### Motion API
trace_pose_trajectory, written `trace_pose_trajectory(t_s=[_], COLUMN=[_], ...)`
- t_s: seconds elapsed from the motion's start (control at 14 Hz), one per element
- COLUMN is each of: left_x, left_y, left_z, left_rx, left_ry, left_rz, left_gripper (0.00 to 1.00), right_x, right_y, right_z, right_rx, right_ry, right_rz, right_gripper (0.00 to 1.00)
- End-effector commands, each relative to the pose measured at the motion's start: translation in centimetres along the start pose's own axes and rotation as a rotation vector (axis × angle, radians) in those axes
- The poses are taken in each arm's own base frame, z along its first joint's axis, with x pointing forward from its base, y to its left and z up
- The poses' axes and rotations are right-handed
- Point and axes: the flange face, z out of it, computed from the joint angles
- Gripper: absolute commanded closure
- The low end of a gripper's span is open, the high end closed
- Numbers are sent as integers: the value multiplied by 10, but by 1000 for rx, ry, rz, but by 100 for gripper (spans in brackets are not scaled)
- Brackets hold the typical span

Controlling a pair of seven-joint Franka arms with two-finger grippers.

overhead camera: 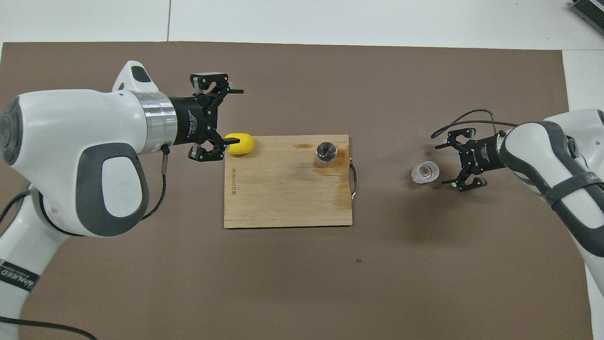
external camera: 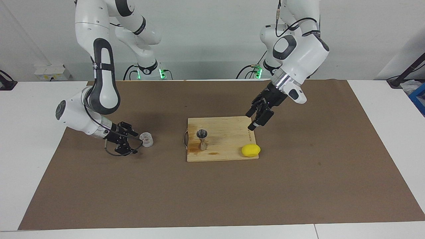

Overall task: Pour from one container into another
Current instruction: 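Withdraw the left gripper while the right gripper reaches the glass cup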

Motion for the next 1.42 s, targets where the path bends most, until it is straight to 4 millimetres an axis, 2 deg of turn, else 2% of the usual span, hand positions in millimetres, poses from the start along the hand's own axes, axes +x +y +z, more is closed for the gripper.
trace_pose_trajectory(t_s=[0.0,0.14,0.21,0.36,0.5,0.57,0.64,0.71,0.78,0.85,0.93,1.07,1.21,1.28,1.35], left_x=[31,44,56,64,83,94,105,108,108,104,97,84,95,96,107], left_y=[-3,-3,-2,-9,-12,-13,-17,-21,-23,-22,-19,-22,-23,-24,-28], left_z=[-38,-58,-67,-76,-99,-111,-117,-118,-122,-132,-143,-149,-159,-162,-168], left_rx=[93,216,238,333,450,499,540,590,643,689,722,756,745,743,738], left_ry=[170,313,333,298,244,230,200,165,146,122,84,37,45,46,45], left_rz=[110,255,333,554,800,902,973,1079,1152,1190,1212,1219,1199,1203,1192], left_gripper=[0,0,0,0,0,0,0,0,0,0,0,0,0,0,0], right_x=[-3,-12,-13,-19,-20,-21,-21,-24,-27,-29,-32,-37,-43,-52,-63], right_y=[9,11,12,12,12,12,13,13,13,12,10,7,-1,-7,-14], right_z=[7,16,17,21,23,23,23,21,18,15,10,3,-7,-13,-16], right_rx=[14,5,4,-5,-8,-9,-16,-16,-21,-18,-8,5,24,39,51], right_ry=[-23,-43,-45,-47,-48,-49,-55,-59,-66,-66,-62,-58,-53,-49,-48], right_rz=[-2,0,-8,-22,-30,-31,-45,-82,-96,-99,-99,-96,-60,-43,-15], right_gripper=[0,1,1,4,8,18,36,58,87,100,100,100,100,100,100])
